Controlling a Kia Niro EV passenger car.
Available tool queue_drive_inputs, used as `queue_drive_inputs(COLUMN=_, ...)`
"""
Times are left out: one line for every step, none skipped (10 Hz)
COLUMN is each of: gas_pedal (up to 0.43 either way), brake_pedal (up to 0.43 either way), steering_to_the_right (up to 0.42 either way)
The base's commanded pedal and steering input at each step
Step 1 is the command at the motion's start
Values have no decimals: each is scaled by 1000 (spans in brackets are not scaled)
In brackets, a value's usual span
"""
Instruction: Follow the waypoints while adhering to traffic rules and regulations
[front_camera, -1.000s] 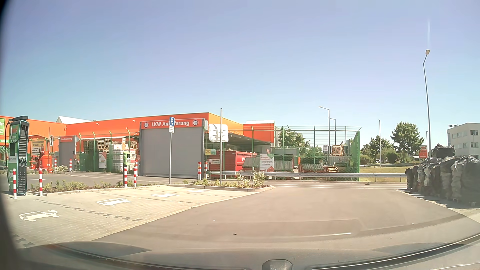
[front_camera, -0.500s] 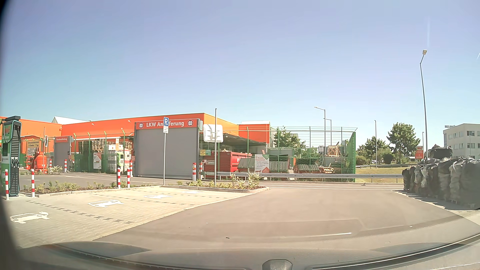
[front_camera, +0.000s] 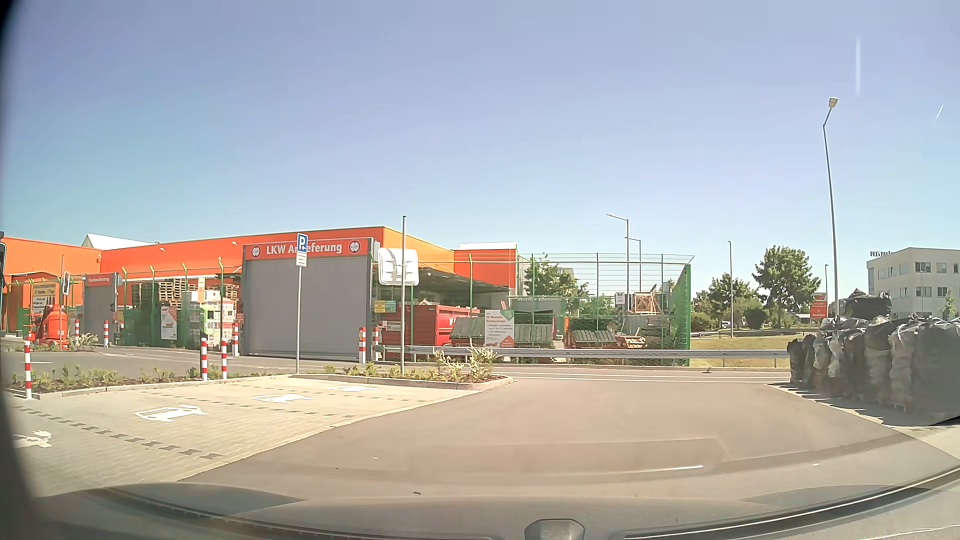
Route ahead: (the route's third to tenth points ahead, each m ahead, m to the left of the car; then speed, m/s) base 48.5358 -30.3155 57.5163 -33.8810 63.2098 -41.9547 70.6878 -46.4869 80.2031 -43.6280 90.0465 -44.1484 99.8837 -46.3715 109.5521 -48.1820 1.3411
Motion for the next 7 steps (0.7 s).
queue_drive_inputs(gas_pedal=240, brake_pedal=30, steering_to_the_right=285)
queue_drive_inputs(gas_pedal=248, brake_pedal=30, steering_to_the_right=260)
queue_drive_inputs(gas_pedal=260, brake_pedal=30, steering_to_the_right=235)
queue_drive_inputs(gas_pedal=260, brake_pedal=30, steering_to_the_right=205)
queue_drive_inputs(gas_pedal=268, brake_pedal=30, steering_to_the_right=173)
queue_drive_inputs(gas_pedal=268, brake_pedal=30, steering_to_the_right=147)
queue_drive_inputs(gas_pedal=280, brake_pedal=30, steering_to_the_right=118)
